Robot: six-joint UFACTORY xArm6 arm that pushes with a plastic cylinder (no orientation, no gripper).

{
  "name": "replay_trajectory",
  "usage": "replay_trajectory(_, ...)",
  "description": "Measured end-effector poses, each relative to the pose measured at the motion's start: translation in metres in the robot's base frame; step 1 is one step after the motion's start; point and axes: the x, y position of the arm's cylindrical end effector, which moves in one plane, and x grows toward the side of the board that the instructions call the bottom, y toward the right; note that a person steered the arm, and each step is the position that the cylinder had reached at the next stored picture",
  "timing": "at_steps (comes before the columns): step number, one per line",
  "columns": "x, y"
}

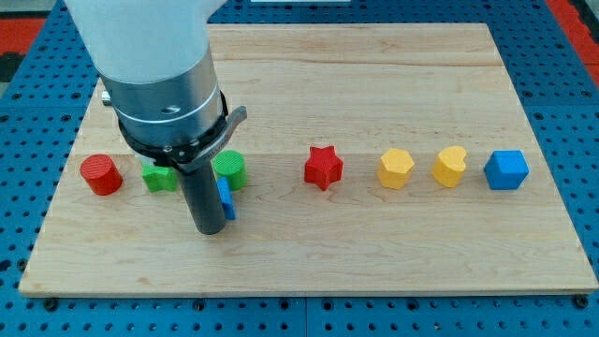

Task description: Place blue triangle to the right of green circle

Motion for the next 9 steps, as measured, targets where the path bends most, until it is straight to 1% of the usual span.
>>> replay_trajectory(1, 0.0, -0.031)
replay_trajectory(2, -0.011, -0.062)
replay_trajectory(4, -0.016, 0.028)
replay_trajectory(5, -0.016, 0.056)
replay_trajectory(6, -0.012, 0.067)
replay_trajectory(7, -0.043, 0.066)
replay_trajectory(8, -0.052, 0.068)
replay_trajectory(9, 0.005, 0.102)
